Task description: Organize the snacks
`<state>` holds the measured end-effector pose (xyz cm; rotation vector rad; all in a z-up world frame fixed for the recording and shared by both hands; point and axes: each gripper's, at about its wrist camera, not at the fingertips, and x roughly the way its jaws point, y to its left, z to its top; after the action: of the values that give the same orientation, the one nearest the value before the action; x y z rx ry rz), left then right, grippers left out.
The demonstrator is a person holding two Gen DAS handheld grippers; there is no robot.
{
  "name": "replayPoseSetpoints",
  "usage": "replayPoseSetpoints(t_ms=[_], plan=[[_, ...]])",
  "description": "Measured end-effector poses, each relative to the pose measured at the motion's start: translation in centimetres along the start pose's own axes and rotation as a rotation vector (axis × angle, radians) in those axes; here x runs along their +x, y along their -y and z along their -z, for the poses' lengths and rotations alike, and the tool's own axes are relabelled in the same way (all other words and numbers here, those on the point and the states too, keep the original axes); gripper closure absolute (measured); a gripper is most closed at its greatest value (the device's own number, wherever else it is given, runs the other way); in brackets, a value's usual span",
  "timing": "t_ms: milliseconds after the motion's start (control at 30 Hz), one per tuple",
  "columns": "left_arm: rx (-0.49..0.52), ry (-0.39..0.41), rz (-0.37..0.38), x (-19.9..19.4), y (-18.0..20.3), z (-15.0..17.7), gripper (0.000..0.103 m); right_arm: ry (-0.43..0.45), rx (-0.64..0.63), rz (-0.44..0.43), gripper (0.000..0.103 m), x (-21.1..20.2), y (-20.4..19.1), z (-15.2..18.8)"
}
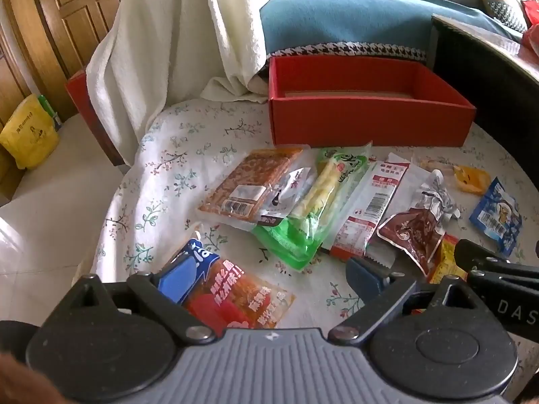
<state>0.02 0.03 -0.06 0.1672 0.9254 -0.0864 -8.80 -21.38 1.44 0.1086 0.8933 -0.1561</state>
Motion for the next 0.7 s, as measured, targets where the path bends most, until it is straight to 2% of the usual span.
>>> replayPoseSetpoints(t_ms=[700], plan=[[0.006, -0.020, 0.005, 0.43, 0.49, 0.13, 0.019, -0.042, 0.009, 0.001, 0.000, 0.32, -0.10, 0.25]])
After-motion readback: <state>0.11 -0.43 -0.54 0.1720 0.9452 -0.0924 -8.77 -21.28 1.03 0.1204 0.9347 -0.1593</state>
